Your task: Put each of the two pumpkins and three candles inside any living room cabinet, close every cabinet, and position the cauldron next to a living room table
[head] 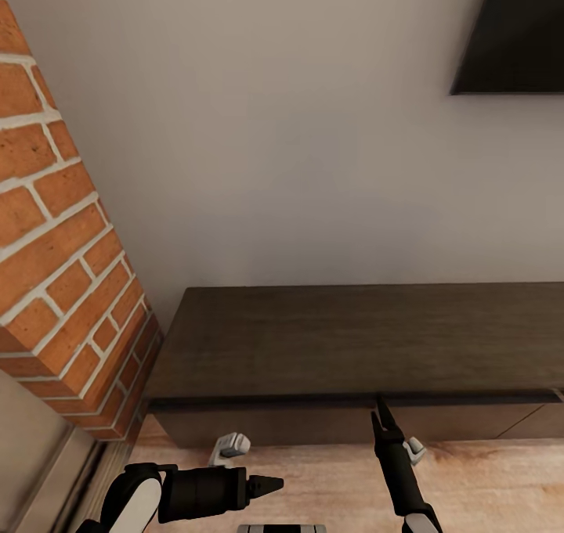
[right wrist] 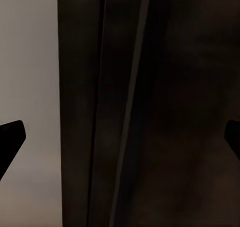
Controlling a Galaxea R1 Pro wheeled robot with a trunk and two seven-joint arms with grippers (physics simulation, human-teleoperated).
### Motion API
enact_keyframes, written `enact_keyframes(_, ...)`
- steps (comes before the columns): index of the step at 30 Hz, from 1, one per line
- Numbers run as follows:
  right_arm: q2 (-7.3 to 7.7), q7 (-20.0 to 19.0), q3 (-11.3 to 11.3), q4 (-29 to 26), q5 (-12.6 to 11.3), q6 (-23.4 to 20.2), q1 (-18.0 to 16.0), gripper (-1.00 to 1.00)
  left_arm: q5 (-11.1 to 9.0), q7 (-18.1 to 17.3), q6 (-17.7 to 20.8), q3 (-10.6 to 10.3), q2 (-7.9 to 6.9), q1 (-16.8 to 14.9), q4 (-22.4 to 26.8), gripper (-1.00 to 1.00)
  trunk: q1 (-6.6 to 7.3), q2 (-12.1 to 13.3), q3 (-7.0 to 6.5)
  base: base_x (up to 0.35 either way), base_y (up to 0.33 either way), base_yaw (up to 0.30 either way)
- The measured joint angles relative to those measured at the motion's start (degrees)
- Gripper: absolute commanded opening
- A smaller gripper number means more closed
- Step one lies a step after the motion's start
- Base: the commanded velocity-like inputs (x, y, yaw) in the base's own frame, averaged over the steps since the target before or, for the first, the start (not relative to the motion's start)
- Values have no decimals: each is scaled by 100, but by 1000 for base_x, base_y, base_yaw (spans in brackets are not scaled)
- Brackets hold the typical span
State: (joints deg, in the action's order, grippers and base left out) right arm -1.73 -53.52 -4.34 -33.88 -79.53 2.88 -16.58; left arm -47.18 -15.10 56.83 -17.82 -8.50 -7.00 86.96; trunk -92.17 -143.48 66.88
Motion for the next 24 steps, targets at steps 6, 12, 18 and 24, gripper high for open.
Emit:
enact_keyframes(6,0,0,0,0,1,3,0,100,0,0,-1,0,0,0,0,100,0,0,0,41,0,0)
enact_keyframes(12,0,-5,0,0,1,15,0,-100,1,0,1,0,-1,0,2,100,0,0,0,3,0,0)
enact_keyframes(18,1,32,-11,22,21,23,3,-100,-1,0,-1,-6,0,0,2,100,-1,1,1,0,0,0)
enact_keyframes(24,1,29,-9,9,21,21,3,-100,-1,0,0,-1,0,0,-1,100,-1,0,1,0,0,0)
